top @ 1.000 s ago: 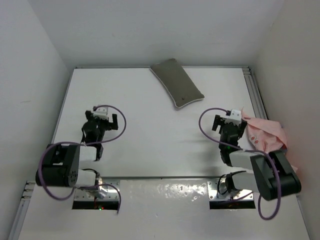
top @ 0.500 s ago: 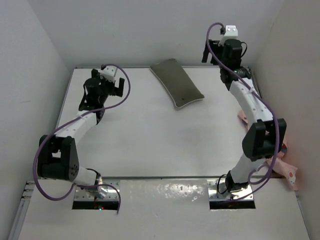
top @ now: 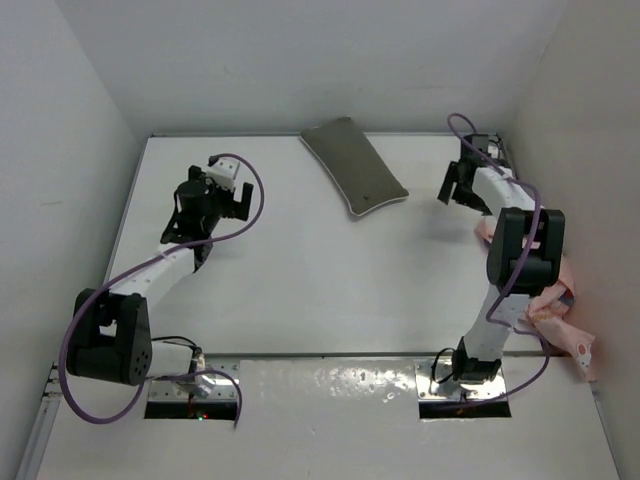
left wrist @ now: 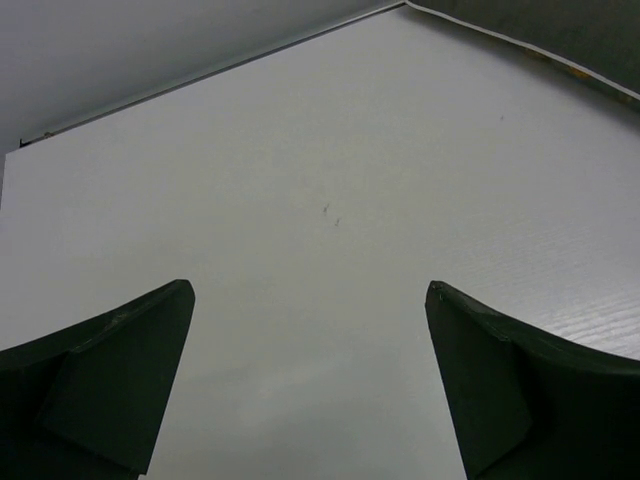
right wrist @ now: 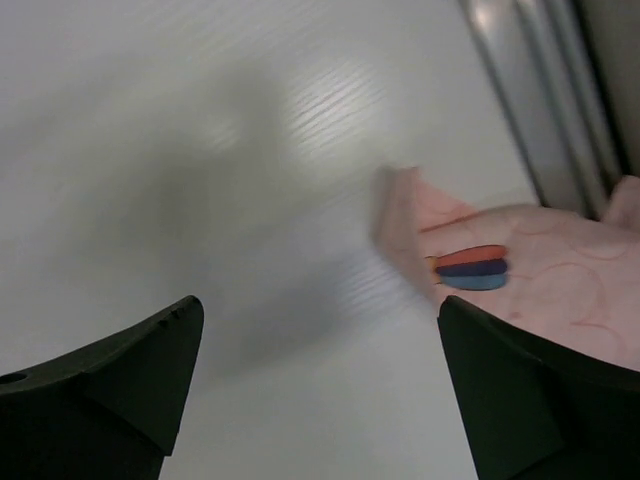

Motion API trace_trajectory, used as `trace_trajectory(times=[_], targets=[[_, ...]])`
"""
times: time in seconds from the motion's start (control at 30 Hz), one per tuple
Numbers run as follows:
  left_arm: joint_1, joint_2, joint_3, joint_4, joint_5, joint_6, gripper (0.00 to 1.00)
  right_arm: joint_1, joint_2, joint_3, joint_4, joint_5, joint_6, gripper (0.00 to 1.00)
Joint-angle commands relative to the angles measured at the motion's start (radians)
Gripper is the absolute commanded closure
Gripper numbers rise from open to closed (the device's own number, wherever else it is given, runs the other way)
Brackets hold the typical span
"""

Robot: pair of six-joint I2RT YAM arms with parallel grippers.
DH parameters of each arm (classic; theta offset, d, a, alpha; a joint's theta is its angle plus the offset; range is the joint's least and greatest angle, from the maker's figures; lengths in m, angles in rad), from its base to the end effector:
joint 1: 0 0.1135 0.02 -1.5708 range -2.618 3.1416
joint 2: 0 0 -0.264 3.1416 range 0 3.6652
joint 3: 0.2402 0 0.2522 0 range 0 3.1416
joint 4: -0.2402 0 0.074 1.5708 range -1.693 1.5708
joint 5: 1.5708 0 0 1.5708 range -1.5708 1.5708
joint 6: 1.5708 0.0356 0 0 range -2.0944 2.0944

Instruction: Put the pillow into the pillowcase

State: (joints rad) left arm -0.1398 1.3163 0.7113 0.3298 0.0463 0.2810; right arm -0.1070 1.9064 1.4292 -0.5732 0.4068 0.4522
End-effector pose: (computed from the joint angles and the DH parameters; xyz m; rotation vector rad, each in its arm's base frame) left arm 0.2915 -0.0427 0.2492 0.4171 1.7983 0.0559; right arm 0.4013 -0.0573 0.2110 0.8335 2.3985 -0.3992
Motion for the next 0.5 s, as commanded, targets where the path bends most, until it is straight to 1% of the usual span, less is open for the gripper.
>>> trace_trajectory(times=[0.0, 0.03, 0.07, 0.1, 0.17, 0.2, 0.23, 0.27, 0.3, 0.37, 0.4, 0.47], targets=[[-0.009, -0.009, -0.006, 0.080, -0.014, 0.026, 0.00, 0.139, -0.046, 0.004, 0.148, -0.235, -0.096, 0.01], [-0.007, -0.012, -0.009, 0.083, -0.017, 0.026, 0.00, 0.167, -0.052, 0.005, 0.201, -0.271, -0.104, 0.01], [-0.007, -0.012, -0.010, 0.086, -0.023, 0.026, 0.00, 0.196, -0.050, 0.011, 0.293, -0.281, -0.109, 0.01], [-0.009, -0.020, -0.015, 0.086, -0.023, 0.024, 0.00, 0.245, -0.032, 0.032, 0.376, -0.324, -0.112, 0.01], [-0.009, -0.032, -0.021, 0.084, -0.028, 0.023, 0.00, 0.292, 0.015, 0.081, 0.418, -0.347, -0.122, 0.01], [-0.007, -0.044, -0.026, 0.084, -0.029, 0.026, 0.00, 0.332, 0.049, 0.170, 0.426, -0.338, -0.113, 0.01], [-0.007, -0.051, -0.038, 0.086, -0.034, 0.027, 0.00, 0.351, 0.089, 0.225, 0.411, -0.301, -0.107, 0.01], [-0.006, -0.055, -0.042, 0.086, -0.039, 0.029, 0.00, 0.365, 0.185, 0.285, 0.391, -0.274, -0.092, 0.01], [-0.006, -0.066, -0.047, 0.087, -0.040, 0.032, 0.00, 0.380, 0.241, 0.421, 0.362, -0.246, -0.061, 0.01], [-0.003, -0.077, -0.058, 0.087, -0.040, 0.029, 0.00, 0.388, 0.357, 0.563, 0.269, -0.185, -0.031, 0.01], [-0.001, -0.087, -0.062, 0.087, -0.042, 0.029, 0.00, 0.391, 0.464, 0.680, 0.218, -0.171, -0.011, 0.01], [0.003, -0.095, -0.065, 0.089, -0.042, 0.029, 0.00, 0.400, 0.538, 0.746, 0.197, -0.113, -0.014, 0.01]])
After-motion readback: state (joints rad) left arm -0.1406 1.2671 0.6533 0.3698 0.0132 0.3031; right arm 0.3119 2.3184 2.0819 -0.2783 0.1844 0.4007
